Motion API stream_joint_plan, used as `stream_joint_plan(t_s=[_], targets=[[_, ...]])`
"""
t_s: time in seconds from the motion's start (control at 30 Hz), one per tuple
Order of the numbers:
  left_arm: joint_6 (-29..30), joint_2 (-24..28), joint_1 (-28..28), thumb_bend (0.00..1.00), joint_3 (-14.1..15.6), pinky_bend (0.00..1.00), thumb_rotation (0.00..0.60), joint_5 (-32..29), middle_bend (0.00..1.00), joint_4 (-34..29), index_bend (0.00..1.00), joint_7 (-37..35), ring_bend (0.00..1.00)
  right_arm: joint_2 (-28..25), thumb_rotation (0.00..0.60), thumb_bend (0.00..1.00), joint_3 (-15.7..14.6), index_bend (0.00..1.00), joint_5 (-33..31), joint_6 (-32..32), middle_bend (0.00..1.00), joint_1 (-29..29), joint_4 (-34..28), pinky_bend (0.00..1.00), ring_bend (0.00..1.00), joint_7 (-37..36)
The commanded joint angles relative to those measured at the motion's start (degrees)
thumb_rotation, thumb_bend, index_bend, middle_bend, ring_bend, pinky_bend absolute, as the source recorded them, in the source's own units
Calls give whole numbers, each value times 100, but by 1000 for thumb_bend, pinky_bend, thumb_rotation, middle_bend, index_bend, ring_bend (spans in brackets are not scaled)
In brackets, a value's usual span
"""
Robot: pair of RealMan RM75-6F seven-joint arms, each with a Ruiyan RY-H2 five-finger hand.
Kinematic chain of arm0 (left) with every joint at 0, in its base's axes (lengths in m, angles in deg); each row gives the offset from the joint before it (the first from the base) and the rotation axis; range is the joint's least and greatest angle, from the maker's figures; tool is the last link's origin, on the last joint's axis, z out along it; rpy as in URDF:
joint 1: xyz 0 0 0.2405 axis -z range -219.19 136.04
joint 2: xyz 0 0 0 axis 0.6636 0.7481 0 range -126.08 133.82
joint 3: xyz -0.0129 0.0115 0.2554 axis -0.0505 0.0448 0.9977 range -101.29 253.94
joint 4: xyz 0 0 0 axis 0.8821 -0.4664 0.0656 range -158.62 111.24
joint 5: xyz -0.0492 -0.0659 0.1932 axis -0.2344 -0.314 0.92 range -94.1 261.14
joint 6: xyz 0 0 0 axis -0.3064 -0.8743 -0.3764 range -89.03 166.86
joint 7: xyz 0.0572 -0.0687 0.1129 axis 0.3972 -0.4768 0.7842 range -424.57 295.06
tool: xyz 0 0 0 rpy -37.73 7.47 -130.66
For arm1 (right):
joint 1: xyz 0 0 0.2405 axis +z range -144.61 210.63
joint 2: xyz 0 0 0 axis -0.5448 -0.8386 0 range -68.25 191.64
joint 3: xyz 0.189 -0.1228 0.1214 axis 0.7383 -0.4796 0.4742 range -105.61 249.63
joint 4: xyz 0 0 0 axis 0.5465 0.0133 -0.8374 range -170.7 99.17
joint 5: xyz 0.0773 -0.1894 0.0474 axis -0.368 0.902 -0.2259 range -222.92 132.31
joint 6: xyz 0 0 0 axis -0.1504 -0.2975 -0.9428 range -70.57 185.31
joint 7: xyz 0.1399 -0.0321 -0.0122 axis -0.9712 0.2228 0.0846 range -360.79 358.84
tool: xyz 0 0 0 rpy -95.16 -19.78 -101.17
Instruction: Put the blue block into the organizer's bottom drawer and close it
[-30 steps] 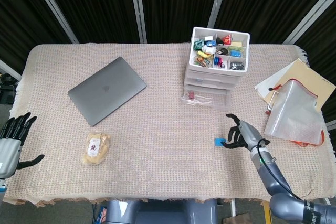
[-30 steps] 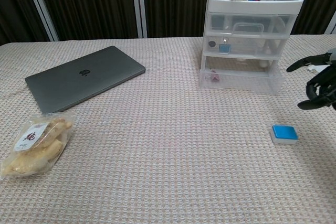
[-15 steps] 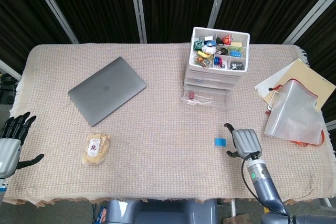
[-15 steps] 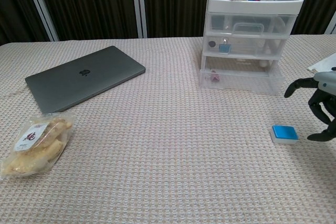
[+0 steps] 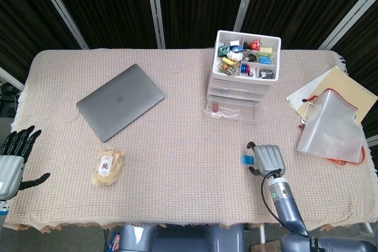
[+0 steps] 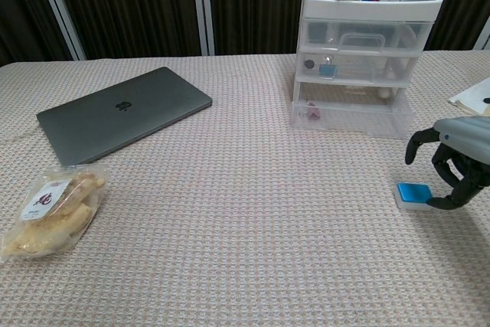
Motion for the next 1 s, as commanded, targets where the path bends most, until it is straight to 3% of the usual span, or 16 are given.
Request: stream_joint_plan(t_s=[0.03,0.3,0.5,0.77,1.0], targets=[[-3,5,0,152,-3,0,600,-8,0,-3,35,-9,0,89,600,160,80,330,-204,-63,740,19,102,590,728,122],[-34,4,14,151,0,0,600,-11,0,-12,22,-11,0,240,600,198,149,344,-475,-139,740,9,157,590,728,266],[19,-8,2,152,-9,0,600,14,0,-7,15,-22,0,401,600,234,212,409,-518,-144,740,-12,291,590,729,245],[25,-15,3,152,-13,0,600,20,0,7,13,-45,0,625,600,272,263,596,-455,-99,754,-69,507,590,742,167],[22,-14,6,152,-13,0,600,23,0,9,13,-56,0,613,600,273,359,617,-126,54,760,-106,359,590,749,13]])
